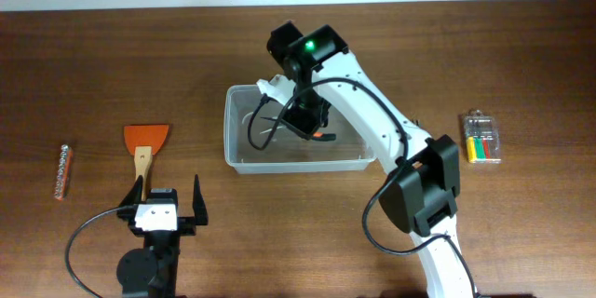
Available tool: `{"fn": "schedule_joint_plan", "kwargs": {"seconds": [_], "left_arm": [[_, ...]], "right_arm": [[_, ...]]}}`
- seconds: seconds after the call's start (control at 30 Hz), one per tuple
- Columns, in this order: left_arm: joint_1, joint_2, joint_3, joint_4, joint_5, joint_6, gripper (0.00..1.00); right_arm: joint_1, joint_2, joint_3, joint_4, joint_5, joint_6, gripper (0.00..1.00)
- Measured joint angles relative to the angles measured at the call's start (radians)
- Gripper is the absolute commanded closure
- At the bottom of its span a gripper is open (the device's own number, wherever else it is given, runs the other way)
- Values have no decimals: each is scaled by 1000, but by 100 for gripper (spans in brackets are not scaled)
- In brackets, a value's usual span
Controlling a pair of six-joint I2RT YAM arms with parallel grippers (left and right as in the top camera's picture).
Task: Pack container
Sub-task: 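Carry the pliers left over the clear container with the right gripper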
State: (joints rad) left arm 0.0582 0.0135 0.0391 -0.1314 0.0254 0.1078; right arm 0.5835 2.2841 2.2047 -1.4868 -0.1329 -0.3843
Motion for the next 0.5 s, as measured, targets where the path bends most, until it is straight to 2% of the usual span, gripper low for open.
{"fn": "schedule_joint_plan", "kwargs": {"seconds": [0.17,0.5], "left_arm": [[0,0,0,0,0,0,1],[0,0,0,0,0,0,1]], "right_arm": [[0,0,-42,85,-4,-17,96],[0,0,-57,128,-46,-21,96]]}}
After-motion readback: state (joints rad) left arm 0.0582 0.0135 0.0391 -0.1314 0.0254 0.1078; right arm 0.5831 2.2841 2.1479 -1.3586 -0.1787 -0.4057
